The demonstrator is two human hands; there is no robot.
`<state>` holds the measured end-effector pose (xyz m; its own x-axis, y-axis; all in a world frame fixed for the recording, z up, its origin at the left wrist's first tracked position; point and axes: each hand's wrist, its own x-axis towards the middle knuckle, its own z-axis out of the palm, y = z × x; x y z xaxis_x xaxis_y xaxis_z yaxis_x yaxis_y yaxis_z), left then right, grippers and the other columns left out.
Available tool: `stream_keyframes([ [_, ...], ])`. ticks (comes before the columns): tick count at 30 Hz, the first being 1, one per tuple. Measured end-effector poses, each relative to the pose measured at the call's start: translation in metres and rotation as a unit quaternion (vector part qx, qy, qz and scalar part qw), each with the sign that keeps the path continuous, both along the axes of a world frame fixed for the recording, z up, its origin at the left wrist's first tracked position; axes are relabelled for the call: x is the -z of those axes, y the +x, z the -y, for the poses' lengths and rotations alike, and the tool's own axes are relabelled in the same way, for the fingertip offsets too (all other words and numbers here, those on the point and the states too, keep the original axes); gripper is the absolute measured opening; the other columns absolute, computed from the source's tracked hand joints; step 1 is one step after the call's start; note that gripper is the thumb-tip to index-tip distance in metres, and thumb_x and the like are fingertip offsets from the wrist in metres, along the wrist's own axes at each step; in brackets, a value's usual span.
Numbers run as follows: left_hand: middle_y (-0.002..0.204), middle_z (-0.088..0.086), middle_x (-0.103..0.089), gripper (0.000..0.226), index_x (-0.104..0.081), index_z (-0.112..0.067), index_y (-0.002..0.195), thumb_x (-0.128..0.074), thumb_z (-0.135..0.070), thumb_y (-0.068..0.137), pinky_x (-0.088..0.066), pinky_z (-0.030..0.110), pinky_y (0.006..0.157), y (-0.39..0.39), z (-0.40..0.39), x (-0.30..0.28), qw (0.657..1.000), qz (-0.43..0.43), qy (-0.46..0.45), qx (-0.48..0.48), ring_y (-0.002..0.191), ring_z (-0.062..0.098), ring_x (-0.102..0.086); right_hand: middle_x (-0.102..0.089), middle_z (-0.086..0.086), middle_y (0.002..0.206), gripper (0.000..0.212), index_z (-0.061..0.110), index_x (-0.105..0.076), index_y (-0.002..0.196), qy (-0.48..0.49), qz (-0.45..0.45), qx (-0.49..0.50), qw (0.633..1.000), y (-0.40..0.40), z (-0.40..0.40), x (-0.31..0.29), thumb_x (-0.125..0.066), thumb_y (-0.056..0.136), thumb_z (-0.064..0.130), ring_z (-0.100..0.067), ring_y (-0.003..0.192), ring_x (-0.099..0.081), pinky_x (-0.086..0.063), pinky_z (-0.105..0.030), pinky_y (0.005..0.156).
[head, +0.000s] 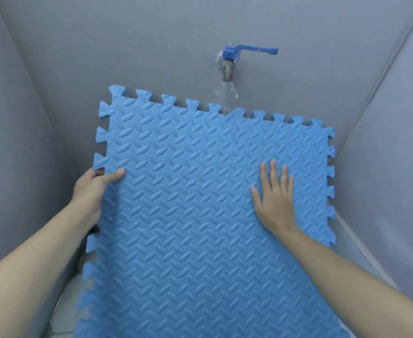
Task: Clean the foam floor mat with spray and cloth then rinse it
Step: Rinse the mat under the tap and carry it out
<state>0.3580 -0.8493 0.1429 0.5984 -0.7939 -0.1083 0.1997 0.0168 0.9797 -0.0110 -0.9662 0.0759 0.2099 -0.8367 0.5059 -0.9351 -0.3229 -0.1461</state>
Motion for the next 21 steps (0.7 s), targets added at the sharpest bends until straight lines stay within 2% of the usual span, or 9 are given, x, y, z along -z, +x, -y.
stream_keyframes([
  [2,0.104,0.000,-0.072,0.058,-0.067,-0.012,0.102,-0.089,-0.030,0.052,-0.054,0.040,0.088,-0.011,0.007,0.004,1.000,-0.005,0.003,0.009,0.094,0.018,-0.069,-0.020,-0.007,0.162,0.064,0.022,-0.027,0.154,-0.021,-0.136,-0.166,0.977,0.014,-0.048,0.047,-0.030,0.099,0.054,-0.037,0.150,-0.010,-0.022,-0.063,0.114],
  [5,0.103,-0.002,-0.074,0.070,-0.066,-0.010,0.107,-0.091,-0.035,0.045,-0.053,0.044,0.091,-0.014,0.010,0.011,1.000,-0.008,0.021,0.021,0.096,0.019,-0.070,-0.028,-0.003,0.160,0.058,0.029,-0.037,0.149,-0.054,-0.338,-0.471,0.813,0.033,-0.140,0.128,-0.036,0.097,0.055,-0.033,0.149,-0.018,-0.008,-0.063,0.118],
  [7,0.102,-0.001,-0.073,0.057,-0.066,-0.013,0.100,-0.090,-0.033,0.052,-0.053,0.043,0.091,-0.018,0.008,0.007,1.000,-0.010,0.021,0.019,0.096,0.018,-0.069,-0.027,-0.002,0.161,0.056,0.031,-0.040,0.147,-0.057,-0.424,-0.561,0.709,0.050,-0.179,0.156,-0.037,0.096,0.054,-0.029,0.150,-0.015,0.004,-0.062,0.117],
  [8,0.101,-0.002,-0.073,0.046,-0.064,-0.016,0.094,-0.088,-0.031,0.057,-0.053,0.041,0.091,-0.019,0.006,0.003,1.000,-0.004,0.022,0.014,0.096,0.017,-0.069,-0.027,-0.002,0.161,0.055,0.031,-0.041,0.147,-0.054,-0.439,-0.569,0.693,0.061,-0.179,0.154,-0.040,0.096,0.054,-0.027,0.150,-0.016,0.007,-0.061,0.117],
  [11,0.099,-0.006,-0.072,0.031,-0.061,-0.023,0.082,-0.085,-0.029,0.065,-0.055,0.033,0.085,-0.013,0.000,-0.002,1.000,0.004,0.019,-0.011,0.091,0.013,-0.068,-0.030,0.000,0.160,0.057,0.033,-0.040,0.148,-0.090,-0.375,-0.537,0.751,0.102,-0.119,0.099,-0.044,0.095,0.054,-0.022,0.148,-0.025,0.000,-0.058,0.120],
  [14,0.096,-0.011,-0.067,0.031,-0.058,-0.026,0.079,-0.085,-0.032,0.065,-0.050,0.027,0.076,-0.001,-0.005,-0.003,0.999,0.020,0.020,-0.034,0.087,0.007,-0.065,-0.028,-0.002,0.160,0.058,0.036,-0.032,0.150,-0.104,-0.187,-0.325,0.921,0.124,-0.034,0.001,-0.039,0.097,0.058,-0.025,0.148,-0.026,-0.018,-0.063,0.115],
  [16,0.103,-0.012,-0.066,0.034,-0.059,-0.029,0.079,-0.085,-0.038,0.060,-0.048,0.031,0.085,0.007,-0.008,-0.002,0.997,0.038,0.043,-0.048,0.099,0.011,-0.062,-0.015,-0.003,0.164,0.062,0.035,-0.020,0.154,-0.056,-0.033,-0.146,0.987,0.105,0.009,-0.046,-0.032,0.097,0.059,-0.026,0.151,-0.013,-0.009,-0.062,0.118],
  [19,0.116,-0.011,-0.064,0.040,-0.061,-0.030,0.081,-0.087,-0.044,0.053,-0.043,0.040,0.100,0.015,-0.012,-0.001,0.995,0.057,0.061,-0.057,0.110,0.014,-0.059,-0.005,-0.004,0.165,0.062,0.030,-0.013,0.156,0.004,0.074,-0.035,0.997,0.043,0.021,-0.049,-0.031,0.101,0.051,-0.024,0.152,0.000,-0.007,-0.051,0.122],
  [21,0.119,-0.011,-0.064,0.046,-0.063,-0.030,0.084,-0.087,-0.047,0.048,-0.043,0.040,0.101,0.014,-0.010,0.001,0.995,0.055,0.070,-0.048,0.111,0.014,-0.059,-0.002,-0.007,0.165,0.066,0.025,-0.010,0.157,0.014,0.016,-0.047,0.999,0.003,-0.006,-0.007,-0.030,0.100,0.053,-0.023,0.152,0.004,-0.008,-0.050,0.122],
])
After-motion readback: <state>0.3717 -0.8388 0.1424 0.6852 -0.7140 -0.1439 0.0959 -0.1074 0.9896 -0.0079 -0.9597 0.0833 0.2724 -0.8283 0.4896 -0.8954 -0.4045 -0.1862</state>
